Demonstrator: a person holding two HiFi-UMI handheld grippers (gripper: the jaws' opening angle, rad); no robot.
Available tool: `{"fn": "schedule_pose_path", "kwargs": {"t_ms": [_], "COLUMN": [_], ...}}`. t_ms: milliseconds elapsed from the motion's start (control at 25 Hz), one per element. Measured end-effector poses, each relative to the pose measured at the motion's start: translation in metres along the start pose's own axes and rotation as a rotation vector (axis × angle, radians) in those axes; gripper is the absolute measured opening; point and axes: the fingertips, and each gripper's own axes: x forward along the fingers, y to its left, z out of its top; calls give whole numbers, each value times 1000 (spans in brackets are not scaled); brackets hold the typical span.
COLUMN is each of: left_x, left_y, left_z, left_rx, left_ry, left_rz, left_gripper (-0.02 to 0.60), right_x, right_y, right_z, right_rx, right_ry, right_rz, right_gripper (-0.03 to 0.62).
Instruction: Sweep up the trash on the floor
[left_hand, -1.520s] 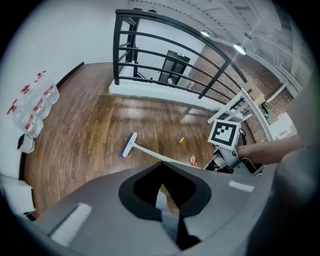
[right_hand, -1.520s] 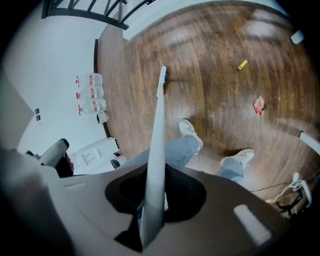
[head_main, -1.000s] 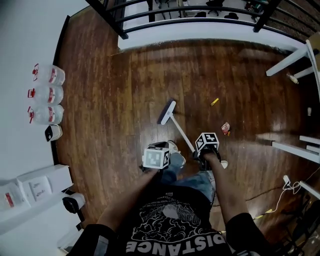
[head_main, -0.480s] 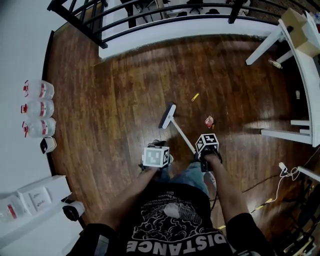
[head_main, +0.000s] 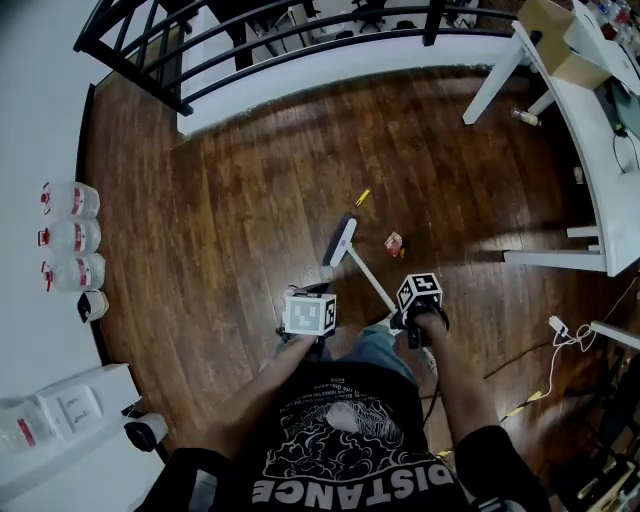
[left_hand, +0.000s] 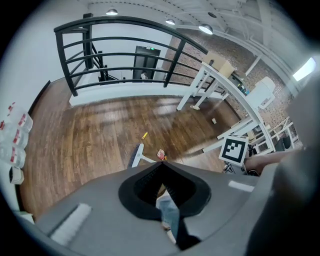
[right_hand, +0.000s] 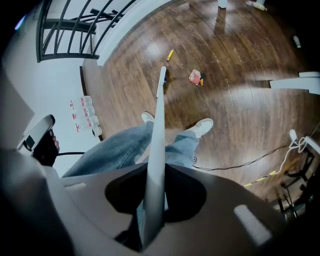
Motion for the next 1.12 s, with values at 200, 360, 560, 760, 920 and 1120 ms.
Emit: {"fn": "schedule_pose_path", "kwargs": {"t_ms": [200, 360, 560, 760, 920, 1120], "left_x": [4, 9, 18, 21, 30, 38], "left_y": [-34, -60, -95, -127, -145, -161], "left_z": [3, 5, 6, 14, 15, 15], "left_rx": [37, 59, 96, 163, 188, 211], "left_ry": [0, -2, 2, 1, 5, 11], "left_rz": [7, 12, 7, 13, -6, -23], "left_gripper": [5, 5, 5, 5, 5, 5], "right_x": [-15, -28, -42, -56, -66, -72], "right_y": [-38, -73, -115, -154, -179, -192], "right_z": [-17, -31, -47, -65, -78, -88], "right_rx": [23, 38, 65, 87, 110, 136], "right_ry": [-13, -25, -46, -57, -67, -79], "right_rz": [15, 17, 26, 28, 23, 24], "right_gripper": [64, 64, 65, 66, 66, 66]}}
